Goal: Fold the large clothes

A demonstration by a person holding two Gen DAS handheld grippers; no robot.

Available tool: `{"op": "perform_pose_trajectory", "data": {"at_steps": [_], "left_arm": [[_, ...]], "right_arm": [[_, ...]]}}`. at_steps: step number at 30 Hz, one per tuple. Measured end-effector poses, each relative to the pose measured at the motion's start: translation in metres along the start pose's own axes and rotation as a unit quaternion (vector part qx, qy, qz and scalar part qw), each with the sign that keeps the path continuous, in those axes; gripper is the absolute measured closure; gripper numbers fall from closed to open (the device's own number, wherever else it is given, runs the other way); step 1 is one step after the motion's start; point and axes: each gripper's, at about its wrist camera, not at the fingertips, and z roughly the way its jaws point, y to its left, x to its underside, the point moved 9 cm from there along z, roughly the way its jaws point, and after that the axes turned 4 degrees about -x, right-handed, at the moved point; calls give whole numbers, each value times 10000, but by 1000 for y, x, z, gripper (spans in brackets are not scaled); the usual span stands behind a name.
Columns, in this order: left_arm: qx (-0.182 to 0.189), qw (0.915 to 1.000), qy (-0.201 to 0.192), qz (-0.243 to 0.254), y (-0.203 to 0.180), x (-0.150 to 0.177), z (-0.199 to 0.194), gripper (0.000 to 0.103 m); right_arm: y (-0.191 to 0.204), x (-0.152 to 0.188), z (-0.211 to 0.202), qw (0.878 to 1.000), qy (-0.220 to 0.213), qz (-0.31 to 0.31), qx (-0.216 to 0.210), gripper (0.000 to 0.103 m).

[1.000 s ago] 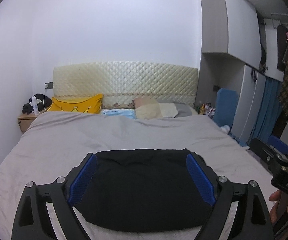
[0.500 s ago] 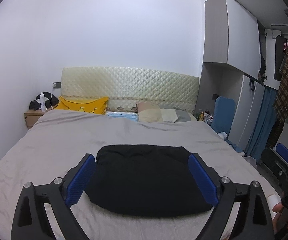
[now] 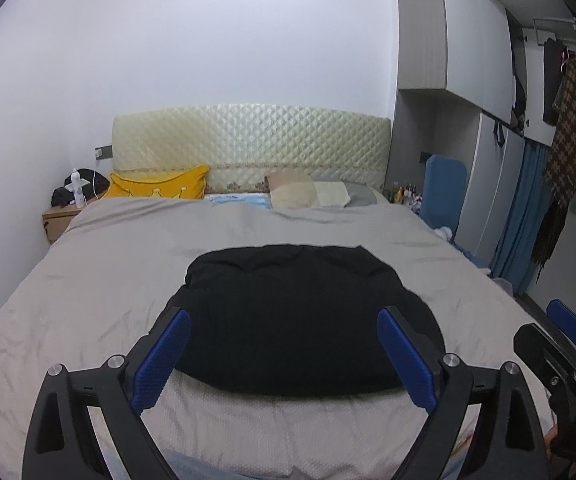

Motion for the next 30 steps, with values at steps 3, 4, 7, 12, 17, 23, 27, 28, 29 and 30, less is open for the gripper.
{"op": "perform_pose_trajectory", "data": {"at_steps": [3,4,7,12,17,23,27,28,29,30], "left_arm": [[-5,9999,167,26,1,11,9,8],[-9,9998,220,31,1,14,12,8],[-24,9995,323,31,5,24,17,8],[-56,9988,487,48,8,36,26,8],[-62,9988,477,9,9,36,25,8],[-64,9989,459,13,8,35,24,8],[-50,9990,450,20,6,35,23,8],[-51,9990,450,24,6,35,23,8],[-54,9990,449,23,6,35,23,8],[-51,9990,450,21,6,35,23,8]], "right_arm": [[-2,12,6,9999,149,27,44,0],[-2,16,7,9998,181,24,46,0],[-4,27,10,9995,293,-9,86,0],[-7,38,14,9991,420,-23,110,0],[-6,37,14,9990,419,-23,119,0],[-6,40,16,9988,468,-8,124,0],[-6,40,15,9988,472,1,128,0],[-6,40,15,9988,474,-2,129,0],[-6,39,15,9988,474,1,132,0],[-6,40,16,9988,473,8,136,0]]}}
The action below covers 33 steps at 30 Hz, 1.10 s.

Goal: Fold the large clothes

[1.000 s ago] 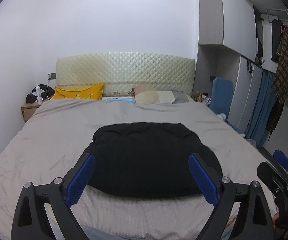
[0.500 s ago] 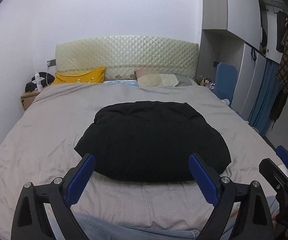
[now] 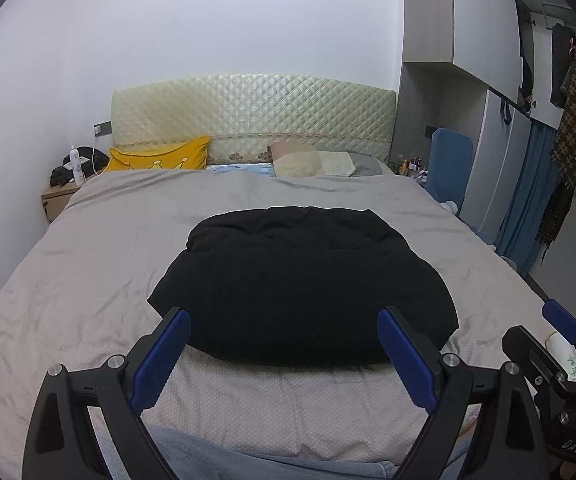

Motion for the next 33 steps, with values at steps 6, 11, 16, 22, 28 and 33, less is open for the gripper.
{"op": "perform_pose_trajectory", "data": {"at_steps": [6,11,16,22,28,33], "left_arm": [[-1,10000,6,10,-1,0,0,8],[11,10000,-36,10,-3,0,-3,8],[5,10000,7,1,-1,1,-1,8],[2,10000,-4,-20,0,0,-1,8],[-24,10000,21,-4,-1,1,1,8],[-25,10000,15,-8,-2,1,1,8]], "right_arm": [[-2,0,-1,10000,-5,24,4,0],[-2,0,-2,10000,-15,29,34,0],[-2,3,-2,9999,-34,-56,126,0],[-3,7,-1,10000,10,-1,95,0],[-6,8,3,9999,61,35,75,0],[-5,10,6,9999,127,50,46,0]]}}
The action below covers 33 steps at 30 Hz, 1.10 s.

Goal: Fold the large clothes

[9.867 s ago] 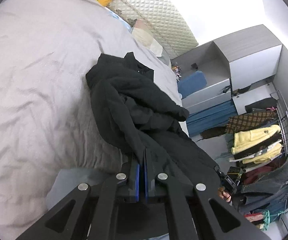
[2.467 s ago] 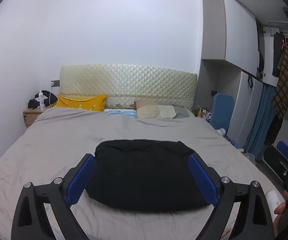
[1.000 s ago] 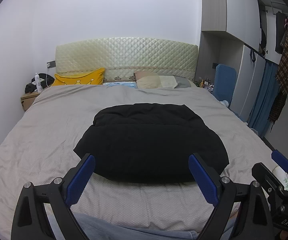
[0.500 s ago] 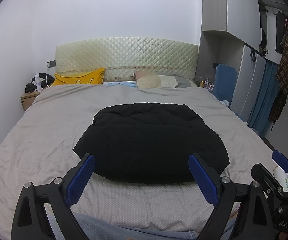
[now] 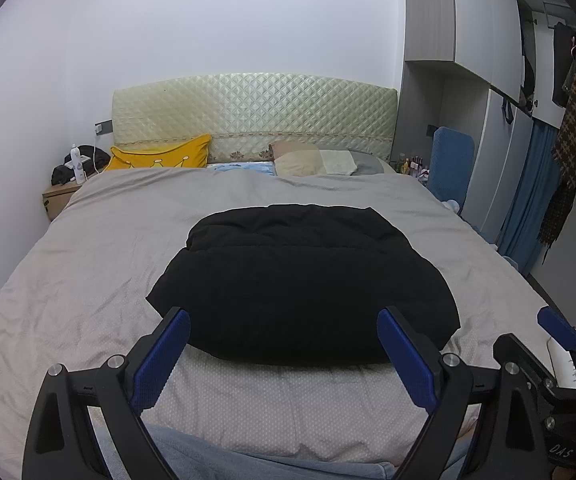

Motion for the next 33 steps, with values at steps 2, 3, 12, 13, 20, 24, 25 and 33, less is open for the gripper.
{"op": "perform_pose_trajectory", "data": {"at_steps": [2,3,12,13,20,24,25,33], "left_arm": [[-10,10000,9,16,0,1,0,8],[4,10000,7,17,0,0,0,8],[33,10000,3,34,-1,2,-1,8],[32,10000,8,35,-1,3,-1,8],[60,10000,-2,64,-4,2,-4,8],[61,9999,-11,101,-7,1,-4,8],[61,9999,-6,102,-7,1,-4,8],[83,9999,3,118,-10,2,-4,8]], "right_arm": [[0,1,0,10000,15,1,-9,0],[1,1,1,10000,15,-1,-4,0],[2,3,1,10000,44,15,0,0],[2,3,1,10000,45,19,-5,0],[3,2,3,10000,42,18,-12,0],[3,3,3,10000,44,32,-16,0],[3,3,3,10000,39,31,-15,0],[4,4,2,10000,53,17,10,0]]}}
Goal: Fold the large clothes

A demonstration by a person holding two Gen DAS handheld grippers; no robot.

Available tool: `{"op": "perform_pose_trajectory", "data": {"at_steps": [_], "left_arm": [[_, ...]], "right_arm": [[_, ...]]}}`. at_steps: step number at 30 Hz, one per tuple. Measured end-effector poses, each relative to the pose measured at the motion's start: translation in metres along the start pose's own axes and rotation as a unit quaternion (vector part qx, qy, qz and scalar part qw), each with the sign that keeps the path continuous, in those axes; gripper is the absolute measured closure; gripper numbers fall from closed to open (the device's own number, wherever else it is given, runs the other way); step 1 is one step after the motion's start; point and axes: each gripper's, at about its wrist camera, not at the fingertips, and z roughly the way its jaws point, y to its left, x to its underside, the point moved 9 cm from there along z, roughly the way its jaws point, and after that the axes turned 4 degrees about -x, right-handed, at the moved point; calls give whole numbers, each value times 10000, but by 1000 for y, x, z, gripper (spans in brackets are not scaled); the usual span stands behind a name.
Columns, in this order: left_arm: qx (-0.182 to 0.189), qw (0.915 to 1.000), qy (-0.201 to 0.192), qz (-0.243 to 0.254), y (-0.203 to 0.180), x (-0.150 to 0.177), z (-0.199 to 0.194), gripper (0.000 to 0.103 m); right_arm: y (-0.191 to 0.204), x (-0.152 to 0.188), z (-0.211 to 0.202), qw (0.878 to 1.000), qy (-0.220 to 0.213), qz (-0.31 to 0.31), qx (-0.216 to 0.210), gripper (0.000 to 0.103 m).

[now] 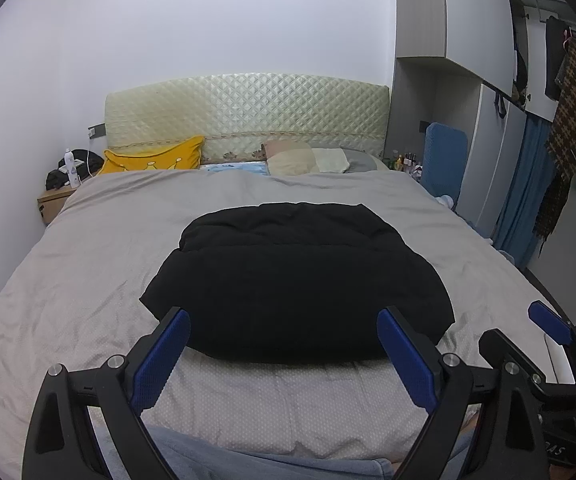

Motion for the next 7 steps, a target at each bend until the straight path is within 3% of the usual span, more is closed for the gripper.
{"op": "perform_pose_trajectory", "data": {"at_steps": [7], "left_arm": [[-9,10000,11,-9,0,0,0,8]], "right_arm": [[0,0,-1,10000,15,14,-4,0]]}}
